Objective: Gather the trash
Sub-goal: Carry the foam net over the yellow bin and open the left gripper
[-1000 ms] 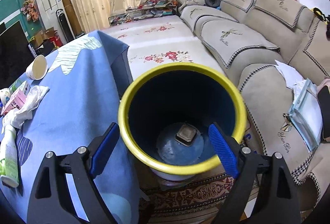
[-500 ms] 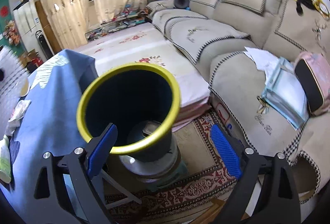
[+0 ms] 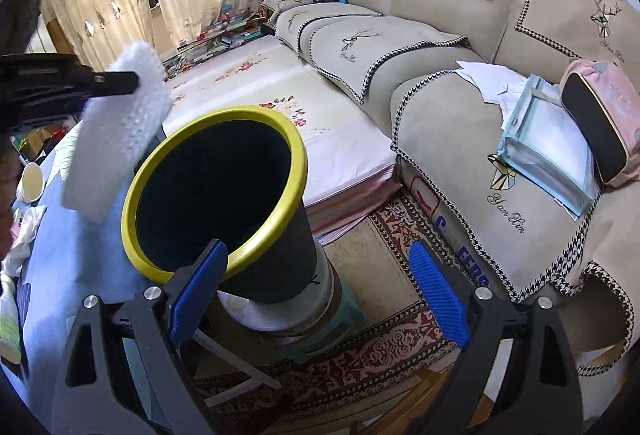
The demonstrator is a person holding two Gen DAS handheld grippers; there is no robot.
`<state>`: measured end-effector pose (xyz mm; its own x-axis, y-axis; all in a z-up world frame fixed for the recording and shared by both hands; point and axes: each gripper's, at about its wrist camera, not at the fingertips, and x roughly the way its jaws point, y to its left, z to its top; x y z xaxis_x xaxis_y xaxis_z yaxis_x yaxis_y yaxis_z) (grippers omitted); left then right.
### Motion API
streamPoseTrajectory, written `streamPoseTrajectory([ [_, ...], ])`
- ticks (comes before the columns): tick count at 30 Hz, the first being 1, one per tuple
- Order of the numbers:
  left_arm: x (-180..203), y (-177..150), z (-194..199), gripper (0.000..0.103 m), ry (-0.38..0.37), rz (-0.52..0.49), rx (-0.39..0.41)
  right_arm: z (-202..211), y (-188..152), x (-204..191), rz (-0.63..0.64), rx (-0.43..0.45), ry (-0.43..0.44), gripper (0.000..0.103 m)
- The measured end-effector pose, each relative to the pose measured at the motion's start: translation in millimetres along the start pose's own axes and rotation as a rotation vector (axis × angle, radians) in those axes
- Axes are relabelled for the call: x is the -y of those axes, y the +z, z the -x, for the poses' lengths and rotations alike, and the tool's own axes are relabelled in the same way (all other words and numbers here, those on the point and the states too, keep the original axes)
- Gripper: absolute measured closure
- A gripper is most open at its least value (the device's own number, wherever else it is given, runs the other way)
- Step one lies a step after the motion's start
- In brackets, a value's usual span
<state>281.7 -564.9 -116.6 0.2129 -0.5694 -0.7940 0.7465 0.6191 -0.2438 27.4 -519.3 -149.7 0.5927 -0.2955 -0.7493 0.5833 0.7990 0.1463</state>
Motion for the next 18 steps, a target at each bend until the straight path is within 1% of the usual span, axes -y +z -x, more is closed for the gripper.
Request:
streamPoseTrajectory([
  [2,-3.6,0.1,-11.4,0.077,0.019,0.019,-0.009,0.7,0.5,0.9,-0.003,-0.001,0.001,0.015],
  [3,-4.5,-0.5,-14.7,0.068,0.033,0.018,-0.009,1.4,0.8,1.0,-0.003,-0.001,0.002,0.015],
  [4,-5.1,-0.5,-16.6,0.056,0.048,0.015,-0.008,2.3,1.0,0.3,-0.001,0.000,0.004,0.015],
  [6,-7.9,-1.8,-12.2,0.041,0.068,0.021,0.003,3.9,2.0,-1.2,0.003,0.003,0.006,0.015],
  [7,-8.9,-1.4,-6.5,0.038,0.069,0.024,0.013,5.0,2.6,-2.1,0.006,0.006,0.009,0.015],
  [8,-11.5,-2.7,4.7,0.038,0.065,0.022,0.020,6.3,2.8,-3.3,0.008,0.009,0.011,0.015],
  [11,-14.3,-5.4,46.7,0.034,0.062,0.012,0.051,9.5,2.4,-6.6,0.011,0.015,0.018,0.015],
  [13,-15.4,-9.9,83.1,0.028,0.060,0.011,0.096,11.7,1.3,-10.3,0.015,0.017,0.025,0.015],
  [15,-16.8,-17.5,115.4,0.024,0.066,0.006,0.142,13.7,0.4,-14.7,0.020,0.016,0.034,0.015],
  [16,-18.9,-24.7,137.3,0.022,0.078,0.000,0.175,14.7,0.1,-16.9,0.024,0.016,0.037,0.015],
  [18,-24.6,-37.8,169.2,0.019,0.102,-0.006,0.222,17.2,-1.4,-24.2,0.037,0.016,0.045,0.015],
])
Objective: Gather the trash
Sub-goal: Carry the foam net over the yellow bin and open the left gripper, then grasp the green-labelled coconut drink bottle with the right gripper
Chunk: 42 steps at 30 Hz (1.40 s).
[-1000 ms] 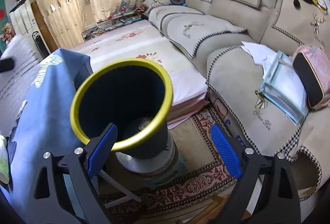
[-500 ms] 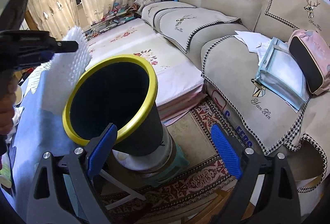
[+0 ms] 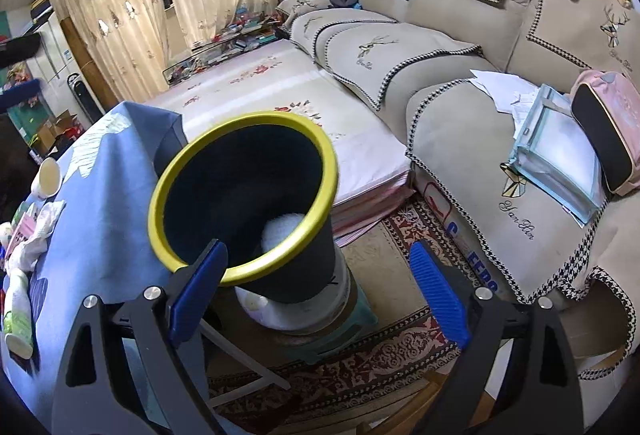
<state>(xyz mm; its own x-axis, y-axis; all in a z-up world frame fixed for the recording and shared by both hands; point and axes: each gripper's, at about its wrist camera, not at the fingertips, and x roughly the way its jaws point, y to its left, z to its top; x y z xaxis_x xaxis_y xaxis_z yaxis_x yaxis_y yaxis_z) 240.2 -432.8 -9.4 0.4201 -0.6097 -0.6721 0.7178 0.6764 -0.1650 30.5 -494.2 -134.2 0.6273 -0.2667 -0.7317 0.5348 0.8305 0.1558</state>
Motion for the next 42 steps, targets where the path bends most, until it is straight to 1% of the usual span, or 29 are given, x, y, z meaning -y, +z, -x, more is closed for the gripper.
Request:
streamPoseTrajectory([
  [1,-8.0,-6.0,24.7,0.016,0.024,-0.003,0.033,0.5,-0.2,-2.6,0.006,0.000,0.004,0.015],
  [4,-30.0,-25.4,74.7,0.013,0.078,0.011,0.092,3.9,-1.2,-14.3,0.029,0.001,0.015,0.015],
  [10,-81.4,-77.8,160.1,0.010,0.185,0.101,0.164,14.0,-7.2,-50.7,0.089,0.002,0.056,0.015],
  [11,-92.4,-91.6,177.9,0.010,0.215,0.120,0.180,16.1,-9.1,-57.5,0.100,0.002,0.063,0.015],
  [12,-97.8,-98.4,186.7,0.008,0.232,0.129,0.190,18.7,-12.4,-70.7,0.126,0.000,0.081,0.015],
  [14,-114.7,-123.0,214.0,0.005,0.300,0.155,0.218,21.9,-18.2,-89.4,0.163,-0.005,0.108,0.015],
  [15,-123.9,-136.7,230.1,0.005,0.337,0.173,0.234,24.0,-23.5,-104.6,0.195,-0.012,0.135,0.015],
  [17,-139.0,-163.6,255.3,0.005,0.389,0.207,0.253,27.4,-36.5,-139.4,0.272,-0.034,0.206,0.015],
  [19,-151.4,-184.4,272.8,0.005,0.426,0.243,0.259,31.4,-50.8,-171.6,0.350,-0.055,0.280,0.015],
  [21,-165.4,-211.9,291.1,0.005,0.463,0.298,0.271,38.1,-66.5,-204.3,0.424,-0.065,0.365,0.015],
  [23,-171.9,-230.9,300.3,0.005,0.489,0.331,0.273,49.0,-83.2,-236.0,0.494,-0.061,0.459,0.015],
  [24,-174.1,-239.3,304.1,0.005,0.503,0.345,0.273,54.8,-88.8,-247.5,0.523,-0.053,0.492,0.015],
  [27,-186.6,-265.8,316.0,0.005,0.539,0.397,0.275,69.0,-107.9,-280.0,0.625,-0.025,0.550,0.015],
  [29,-195.5,-279.7,322.6,0.005,0.548,0.438,0.278,70.6,-118.1,-297.0,0.686,-0.020,0.538,0.015],
  [30,-195.7,-281.1,322.8,0.005,0.550,0.451,0.278,68.6,-121.4,-301.0,0.703,-0.025,0.525,0.015],
  [34,-205.5,-299.9,326.6,0.005,0.555,0.498,0.278,56.0,-133.8,-315.5,0.736,-0.071,0.503,0.019],
  [36,-205.5,-301.4,327.1,0.005,0.555,0.503,0.278,49.7,-140.9,-322.6,0.750,-0.094,0.494,0.022],
  [39,-206.4,-304.7,326.4,0.005,0.551,0.500,0.281,44.7,-150.3,-331.1,0.763,-0.107,0.492,0.022],
  [42,-203.9,-298.8,321.8,0.005,0.547,0.499,0.277,39.2,-151.3,-337.8,0.762,-0.112,0.490,0.022],
])
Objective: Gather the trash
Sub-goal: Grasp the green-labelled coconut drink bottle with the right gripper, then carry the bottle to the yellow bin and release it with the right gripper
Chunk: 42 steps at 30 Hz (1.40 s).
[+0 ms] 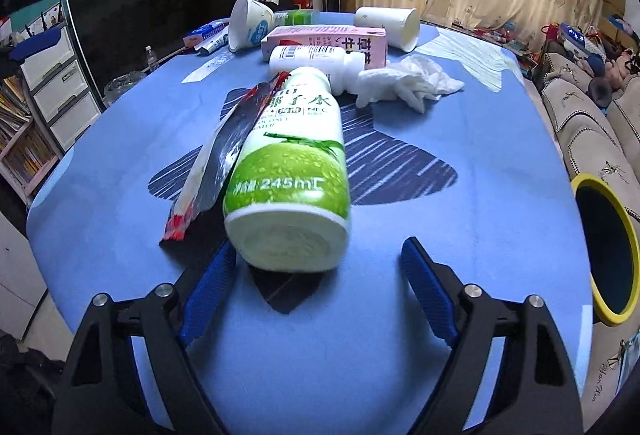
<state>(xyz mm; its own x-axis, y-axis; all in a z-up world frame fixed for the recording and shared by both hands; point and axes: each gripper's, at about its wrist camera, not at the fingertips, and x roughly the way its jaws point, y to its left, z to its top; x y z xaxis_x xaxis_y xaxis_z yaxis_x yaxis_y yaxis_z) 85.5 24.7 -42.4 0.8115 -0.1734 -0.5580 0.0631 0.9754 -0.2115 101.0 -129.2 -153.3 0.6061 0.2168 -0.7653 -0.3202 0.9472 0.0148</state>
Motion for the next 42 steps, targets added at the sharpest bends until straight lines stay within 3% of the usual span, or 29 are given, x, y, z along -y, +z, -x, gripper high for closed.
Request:
streamPoseTrajectory([
  [4,3.1,2.9,-4.8,0.005,0.000,-0.001,-0.008,-4.7,3.6,1.0,-0.014,0.010,0.017,0.024],
  [7,4.2,5.1,-8.1,0.005,0.000,0.004,-0.010,-3.3,6.9,4.1,-0.028,0.028,0.043,0.038],
  [8,4.1,4.8,-10.2,0.005,0.001,0.008,-0.011,-3.0,8.0,5.1,-0.035,0.032,0.051,0.049],
  [9,4.2,5.2,-11.4,0.005,0.002,0.011,-0.014,-2.0,9.6,7.1,-0.044,0.036,0.062,0.053],
  [15,3.1,4.3,-18.1,0.005,0.006,0.017,-0.026,21.1,16.3,11.2,-0.027,0.080,0.064,0.053],
  [24,4.5,1.6,-25.1,0.005,-0.007,0.024,-0.032,79.3,31.6,31.4,-0.065,0.222,0.045,0.054],
  [42,11.7,0.2,-23.9,0.005,-0.012,-0.004,-0.032,71.9,55.8,39.2,-0.110,0.243,0.048,0.054],
])
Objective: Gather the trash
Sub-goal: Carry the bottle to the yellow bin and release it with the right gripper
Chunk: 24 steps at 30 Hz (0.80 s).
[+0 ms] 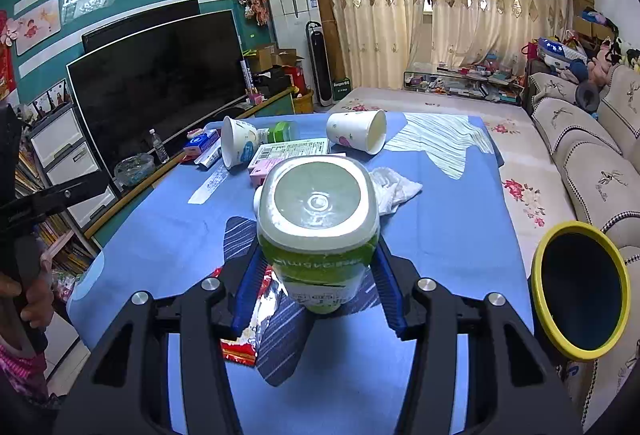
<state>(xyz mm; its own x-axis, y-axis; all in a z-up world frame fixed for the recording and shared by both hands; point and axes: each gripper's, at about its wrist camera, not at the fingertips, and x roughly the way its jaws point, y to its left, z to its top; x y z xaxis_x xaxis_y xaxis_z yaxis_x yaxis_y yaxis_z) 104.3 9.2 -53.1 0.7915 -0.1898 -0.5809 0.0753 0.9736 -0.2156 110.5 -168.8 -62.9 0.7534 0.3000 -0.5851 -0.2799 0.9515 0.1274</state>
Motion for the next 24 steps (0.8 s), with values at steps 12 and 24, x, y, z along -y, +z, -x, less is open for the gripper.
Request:
streamPoseTrajectory([
  [12,-3.4,1.4,-13.9,0.005,-0.007,0.007,-0.024,8.7,12.8,20.4,-0.042,0.028,-0.050,0.054],
  [24,21.0,2.2,-23.9,0.005,-0.020,-0.041,-0.040,34.9,11.4,103.1,-0.165,0.097,-0.301,0.054],
])
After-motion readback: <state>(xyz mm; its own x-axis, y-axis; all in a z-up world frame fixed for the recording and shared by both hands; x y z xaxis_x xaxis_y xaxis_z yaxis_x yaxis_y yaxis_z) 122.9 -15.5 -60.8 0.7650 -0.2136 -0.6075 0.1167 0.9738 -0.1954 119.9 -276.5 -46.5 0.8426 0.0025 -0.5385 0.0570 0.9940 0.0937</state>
